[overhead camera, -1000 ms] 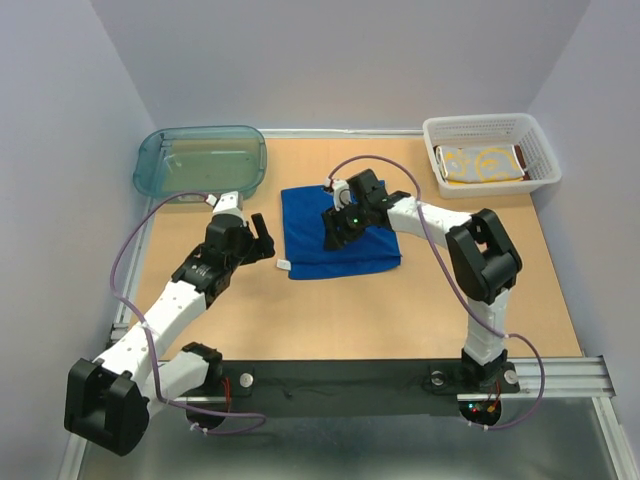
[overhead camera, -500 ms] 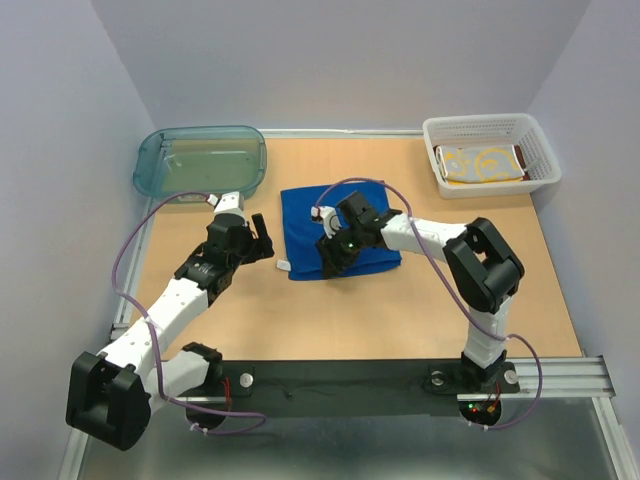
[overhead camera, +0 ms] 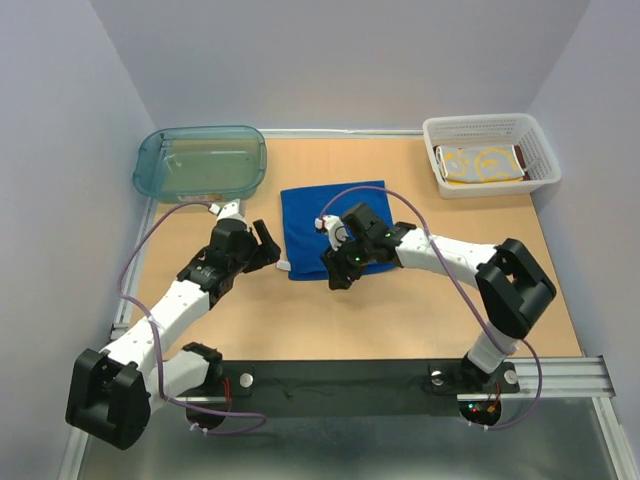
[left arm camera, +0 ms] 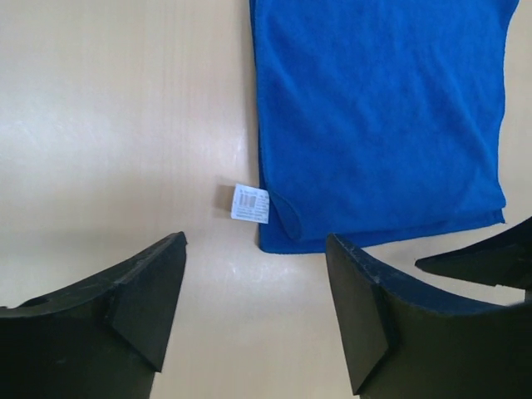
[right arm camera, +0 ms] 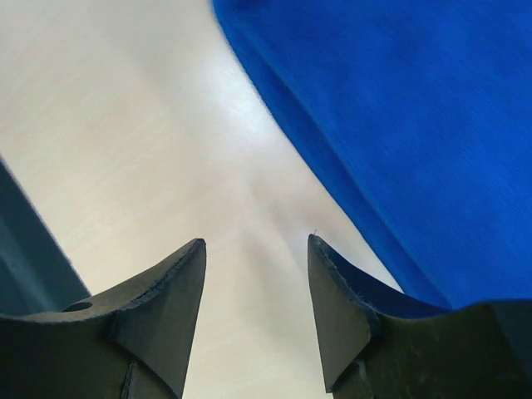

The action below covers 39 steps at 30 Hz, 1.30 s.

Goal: Fold and stack the towels
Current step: Fold the towel

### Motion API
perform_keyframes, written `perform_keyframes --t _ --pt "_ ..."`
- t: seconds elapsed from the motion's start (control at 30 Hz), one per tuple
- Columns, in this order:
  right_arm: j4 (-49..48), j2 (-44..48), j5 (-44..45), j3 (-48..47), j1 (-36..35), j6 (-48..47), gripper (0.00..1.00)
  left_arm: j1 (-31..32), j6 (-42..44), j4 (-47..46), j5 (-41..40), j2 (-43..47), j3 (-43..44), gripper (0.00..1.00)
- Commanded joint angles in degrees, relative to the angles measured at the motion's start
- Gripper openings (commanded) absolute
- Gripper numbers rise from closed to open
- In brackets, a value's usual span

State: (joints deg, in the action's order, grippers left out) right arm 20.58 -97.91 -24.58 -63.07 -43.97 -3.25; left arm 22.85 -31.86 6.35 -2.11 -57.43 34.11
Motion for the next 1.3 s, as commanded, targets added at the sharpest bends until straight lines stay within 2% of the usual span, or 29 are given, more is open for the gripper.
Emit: perform_keyframes --t 0.0,0.07,0.13,0.37,0.43,0.57,0.8,0.83,0.9,0.97,1.23,1.27 --pt "0.8 6.4 12.8 2.3 0.2 5.1 0.57 1.6 -6.5 -1.1 4.0 -1.1 -0.9 0.76" --pt "0.9 8.4 21.8 3.0 1.3 9.0 0.54 3.3 -7.6 -0.8 3.4 -2.3 -0.3 0.71" --pt "1.0 11.8 24.3 4.3 5.2 14.1 0.52 5.0 -9.1 -0.6 2.6 -3.5 0.4 0.65" --pt "0.7 19.1 24.2 9.9 19.8 23.2 0.52 8.4 -11.8 -1.2 -1.1 -12.1 3.9 0.57" --pt "-0.6 19.8 20.9 12.1 24.9 25.5 0.52 8.7 -12.1 -2.0 -1.0 -15.1 5.3 0.56" --pt "-5.0 20.0 16.2 14.7 29.1 27.3 0.52 9.4 -12.4 -2.4 -3.0 -18.7 7.5 0.52" --pt "-10.2 16.8 12.1 16.9 30.4 29.3 0.52 9.5 -12.9 -2.7 -3.8 -23.2 9.7 0.48" --pt "-10.6 16.4 11.9 17.2 30.4 29.7 0.52 9.6 -12.9 -2.7 -3.8 -23.6 9.5 0.44" --pt "-11.4 15.7 11.7 17.5 30.5 29.9 0.52 9.7 -12.9 -2.7 -3.5 -24.7 8.6 0.43" --pt "-11.9 15.4 11.7 18.1 30.6 30.1 0.52 9.6 -13.2 -2.8 -3.4 -25.4 7.6 0.33" --pt "-13.3 14.7 11.1 20.0 31.0 31.4 0.52 9.6 -13.3 -2.7 -2.7 -23.8 3.9 0.23" --pt "-13.4 14.4 11.1 20.1 31.1 31.7 0.52 9.7 -13.2 -2.5 -2.8 -23.0 3.6 0.18"
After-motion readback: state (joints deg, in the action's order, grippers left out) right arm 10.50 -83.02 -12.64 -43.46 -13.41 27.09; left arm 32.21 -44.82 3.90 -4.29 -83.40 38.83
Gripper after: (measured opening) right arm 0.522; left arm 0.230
